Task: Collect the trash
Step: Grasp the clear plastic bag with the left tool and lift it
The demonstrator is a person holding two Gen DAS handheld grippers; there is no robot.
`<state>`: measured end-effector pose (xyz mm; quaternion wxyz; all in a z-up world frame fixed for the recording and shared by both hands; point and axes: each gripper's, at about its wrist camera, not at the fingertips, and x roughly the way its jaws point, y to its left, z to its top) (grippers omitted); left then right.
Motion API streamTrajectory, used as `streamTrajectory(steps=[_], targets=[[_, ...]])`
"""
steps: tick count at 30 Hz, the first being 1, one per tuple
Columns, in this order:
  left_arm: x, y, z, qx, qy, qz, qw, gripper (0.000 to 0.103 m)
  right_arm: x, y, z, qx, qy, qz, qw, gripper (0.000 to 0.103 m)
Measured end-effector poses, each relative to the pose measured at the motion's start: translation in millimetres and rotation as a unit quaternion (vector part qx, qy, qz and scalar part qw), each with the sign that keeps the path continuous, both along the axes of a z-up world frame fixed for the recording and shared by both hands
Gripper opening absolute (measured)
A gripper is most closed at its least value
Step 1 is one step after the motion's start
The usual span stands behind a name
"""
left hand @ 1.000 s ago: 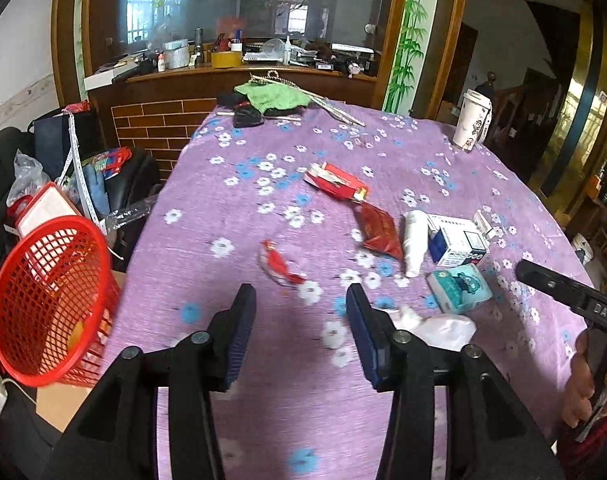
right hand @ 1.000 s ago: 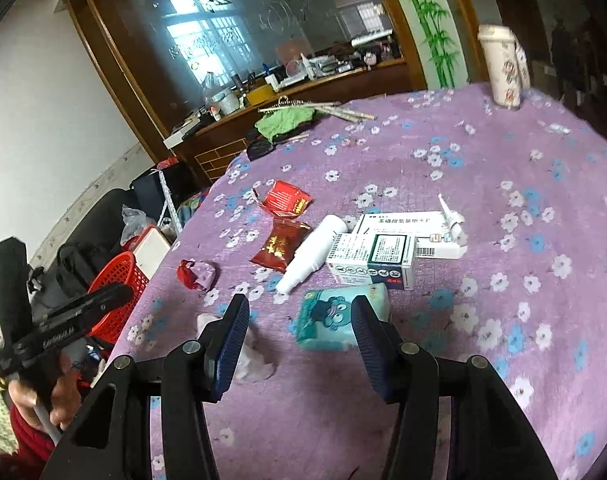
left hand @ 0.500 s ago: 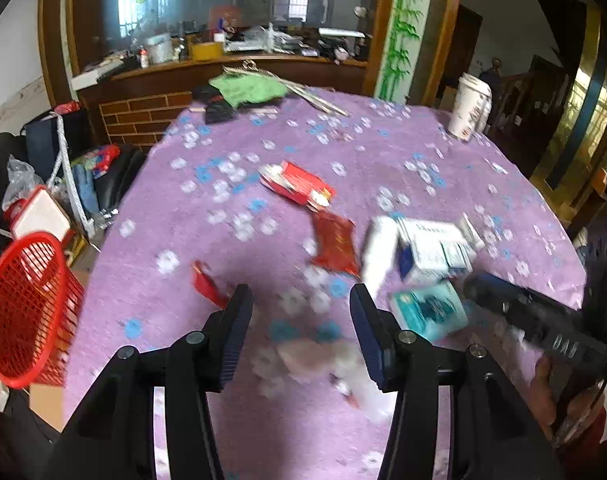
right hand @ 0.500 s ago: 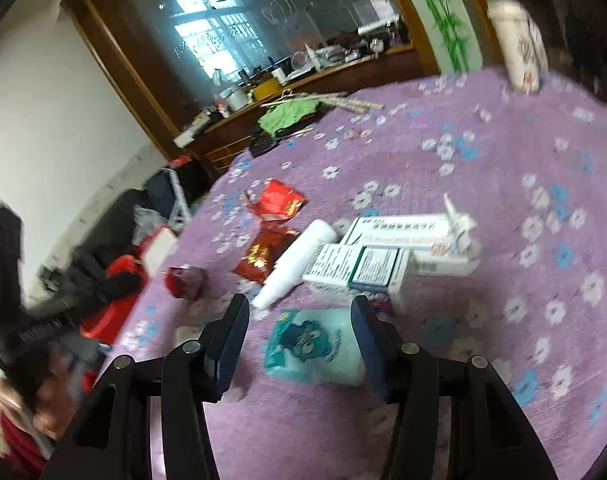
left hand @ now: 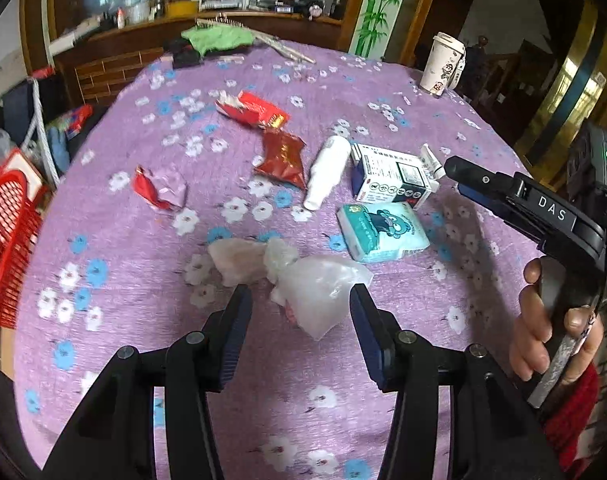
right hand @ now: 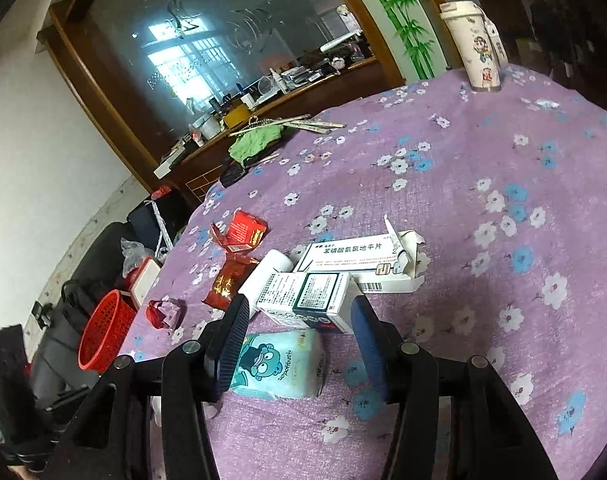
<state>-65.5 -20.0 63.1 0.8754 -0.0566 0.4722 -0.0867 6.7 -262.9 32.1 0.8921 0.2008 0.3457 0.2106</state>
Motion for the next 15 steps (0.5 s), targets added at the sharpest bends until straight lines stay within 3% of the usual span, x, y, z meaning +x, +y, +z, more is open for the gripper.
streamTrajectory(steps=[7, 13, 15], targets=[[27.5, 1.3, -15.7, -0.035, 0.023, 0.031, 0.9986, 0.045, 3.8, 1.2, -2.4, -0.013, 0.002, -0.007, 1.0, 0.057], [51.8, -15.9, -30.6, -0.024, 0.032, 0.015, 0.9991, 0.045, 4.7, 1.0, -4.8, -0.01, 0.006, -0.001, 1.0, 0.057], [55.8, -20.2, -30.0, -0.016, 0.01, 0.009, 0.9998, 0.042, 5.5, 1.7, -5.7, -0.008, 0.009, 0.003, 1.0, 0.057]])
